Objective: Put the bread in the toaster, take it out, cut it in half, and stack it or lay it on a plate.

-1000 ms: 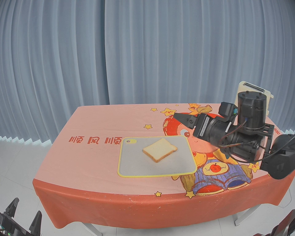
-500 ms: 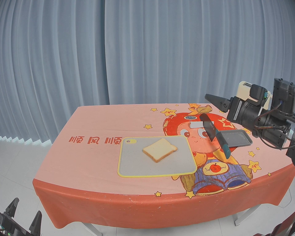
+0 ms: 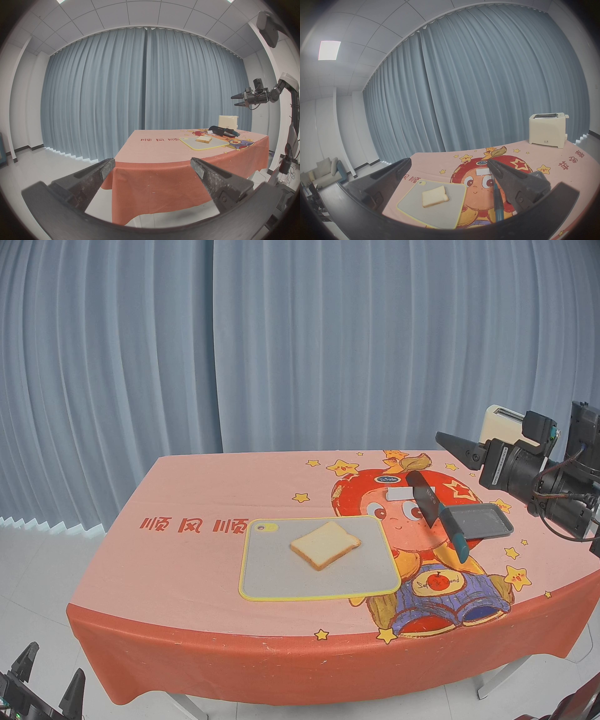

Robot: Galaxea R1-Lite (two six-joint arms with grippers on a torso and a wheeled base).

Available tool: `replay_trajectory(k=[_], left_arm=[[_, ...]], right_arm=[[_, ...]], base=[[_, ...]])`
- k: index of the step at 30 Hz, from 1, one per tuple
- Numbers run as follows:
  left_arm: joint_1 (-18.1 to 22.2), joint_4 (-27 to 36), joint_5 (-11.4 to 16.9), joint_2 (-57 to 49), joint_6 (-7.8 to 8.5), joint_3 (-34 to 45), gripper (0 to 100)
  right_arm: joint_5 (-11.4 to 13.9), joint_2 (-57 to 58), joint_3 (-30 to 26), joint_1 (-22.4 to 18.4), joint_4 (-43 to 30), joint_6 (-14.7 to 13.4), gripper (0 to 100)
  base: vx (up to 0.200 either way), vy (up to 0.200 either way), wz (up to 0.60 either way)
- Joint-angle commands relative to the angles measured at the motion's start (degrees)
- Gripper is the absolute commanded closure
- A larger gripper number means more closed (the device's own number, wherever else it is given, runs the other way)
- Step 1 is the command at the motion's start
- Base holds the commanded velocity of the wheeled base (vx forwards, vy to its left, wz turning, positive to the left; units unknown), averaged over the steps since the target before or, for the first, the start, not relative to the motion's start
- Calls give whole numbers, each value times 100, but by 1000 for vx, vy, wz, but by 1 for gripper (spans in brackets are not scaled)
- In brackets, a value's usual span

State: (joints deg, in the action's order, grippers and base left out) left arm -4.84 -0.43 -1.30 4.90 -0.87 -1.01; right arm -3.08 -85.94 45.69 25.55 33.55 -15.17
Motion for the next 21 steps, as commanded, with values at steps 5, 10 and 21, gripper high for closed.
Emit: replay_trajectory(k=[5,10,21], left_arm=[[1,-1,-1,2,-10,101,0],[1,-1,-1,2,-1,101,0],[1,-1,-1,2,-1,101,0]], right_arm=[[-26,-45,-25,-15,-68,5,0],[-26,-168,1,-41,-68,5,0],[-70,-880,124,-349,11,14,0]], base=[[0,0,0],[0,0,0],[0,0,0]])
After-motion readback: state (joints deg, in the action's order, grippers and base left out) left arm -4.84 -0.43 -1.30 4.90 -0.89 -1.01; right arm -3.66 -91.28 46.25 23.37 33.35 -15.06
